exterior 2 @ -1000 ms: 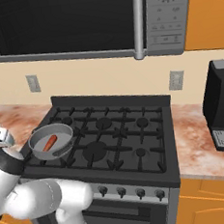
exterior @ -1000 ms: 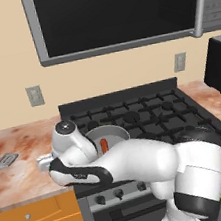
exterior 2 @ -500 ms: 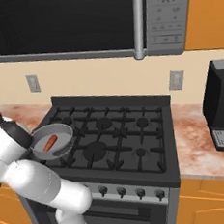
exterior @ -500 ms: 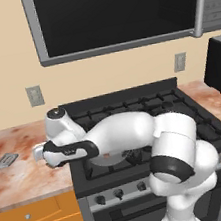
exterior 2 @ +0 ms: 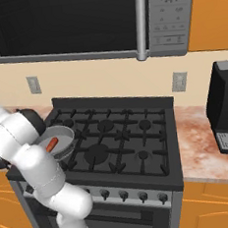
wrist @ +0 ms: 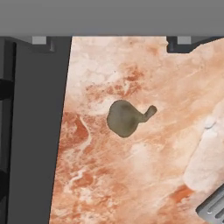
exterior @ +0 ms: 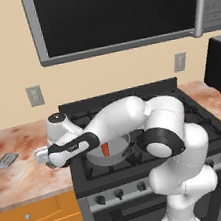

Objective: Put the carrot and garlic in the pot. Retrieve the spatula and lightly stir the vegetables in the pot.

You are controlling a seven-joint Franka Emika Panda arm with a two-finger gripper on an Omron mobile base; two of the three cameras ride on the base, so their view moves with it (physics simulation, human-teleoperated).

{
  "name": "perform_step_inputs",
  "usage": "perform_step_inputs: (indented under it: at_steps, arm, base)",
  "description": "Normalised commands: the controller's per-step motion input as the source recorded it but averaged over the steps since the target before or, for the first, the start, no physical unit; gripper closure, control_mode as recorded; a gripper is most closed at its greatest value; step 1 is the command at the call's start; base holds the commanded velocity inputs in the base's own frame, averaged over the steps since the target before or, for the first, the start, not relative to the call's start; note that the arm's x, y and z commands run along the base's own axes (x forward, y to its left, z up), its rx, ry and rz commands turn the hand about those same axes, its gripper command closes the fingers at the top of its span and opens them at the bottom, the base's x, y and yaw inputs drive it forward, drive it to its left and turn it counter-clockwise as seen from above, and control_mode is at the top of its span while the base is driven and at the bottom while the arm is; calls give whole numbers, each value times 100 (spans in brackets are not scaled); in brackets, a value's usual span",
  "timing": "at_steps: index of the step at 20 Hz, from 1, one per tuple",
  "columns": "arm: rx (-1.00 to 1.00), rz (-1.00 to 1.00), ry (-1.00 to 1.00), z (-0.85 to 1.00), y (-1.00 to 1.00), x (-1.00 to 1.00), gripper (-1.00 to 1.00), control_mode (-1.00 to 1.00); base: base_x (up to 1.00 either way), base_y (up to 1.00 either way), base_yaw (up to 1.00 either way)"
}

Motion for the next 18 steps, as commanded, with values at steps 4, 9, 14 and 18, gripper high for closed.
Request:
perform_step_inputs:
  at_steps: [4, 9, 14, 18]
  arm:
    - [0, 0, 0, -12, 0, 16, -100, -100]
    - [0, 0, 0, 1, 11, 4, -100, -100]
    - [0, 0, 0, 0, 14, 32, -100, -100]
    - [0, 4, 4, 0, 2, 40, -100, -100]
  base:
    - [0, 0, 0]
    - [0, 0, 0]
    - [0, 0, 0]
    - [0, 0, 0]
